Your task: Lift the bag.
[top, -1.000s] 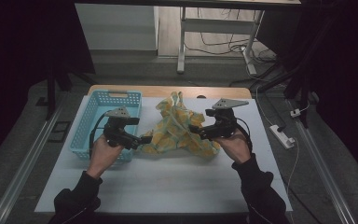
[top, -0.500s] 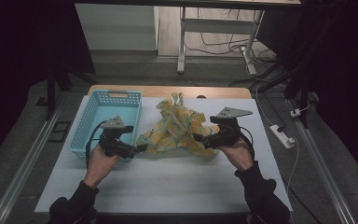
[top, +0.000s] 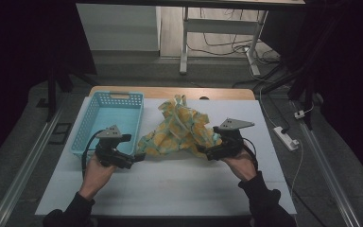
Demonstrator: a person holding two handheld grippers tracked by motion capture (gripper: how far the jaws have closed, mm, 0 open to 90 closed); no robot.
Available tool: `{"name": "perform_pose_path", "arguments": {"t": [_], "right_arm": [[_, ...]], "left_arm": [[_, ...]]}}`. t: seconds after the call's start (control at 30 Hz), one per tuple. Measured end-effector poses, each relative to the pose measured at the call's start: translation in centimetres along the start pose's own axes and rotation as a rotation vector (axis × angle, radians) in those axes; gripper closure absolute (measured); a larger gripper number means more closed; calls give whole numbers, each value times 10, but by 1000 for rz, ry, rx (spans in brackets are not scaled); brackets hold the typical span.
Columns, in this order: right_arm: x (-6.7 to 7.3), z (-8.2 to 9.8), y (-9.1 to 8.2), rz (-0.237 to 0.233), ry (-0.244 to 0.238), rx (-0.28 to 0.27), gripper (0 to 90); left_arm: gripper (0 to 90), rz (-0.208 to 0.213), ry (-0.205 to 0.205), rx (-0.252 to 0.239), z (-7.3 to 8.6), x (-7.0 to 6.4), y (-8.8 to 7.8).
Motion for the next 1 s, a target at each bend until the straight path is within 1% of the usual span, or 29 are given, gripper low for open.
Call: {"name": "perform_pose_path", "arguments": {"t": [0.2, 0.43, 0.6, 0.77, 1.0], "right_arm": [[3, 9, -5, 10, 0, 9, 0], [7, 20, -14, 19, -1, 14, 0], [8, 27, -23, 30, 0, 4, 0], [7, 34, -35, 42, 10, -11, 0], [2, 52, -46, 76, 24, -8, 0]], "left_arm": [[0, -15, 2, 23, 10, -7, -4], [0, -23, -7, 23, 21, -16, -16], [0, -38, -24, 15, 31, -20, -27], [0, -43, -45, 3, 41, -25, -39], [0, -50, -90, 4, 61, -27, -52]]}}
Point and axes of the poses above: each handheld gripper's, and its own axes: y roughly forward along the jaws, z roughly out of its underside, x roughly to its left, the point moved 3 cm from there along y, roughly forward along the jaws, and after that the axes turned 12 degrees about y, right-handed, at the moved point
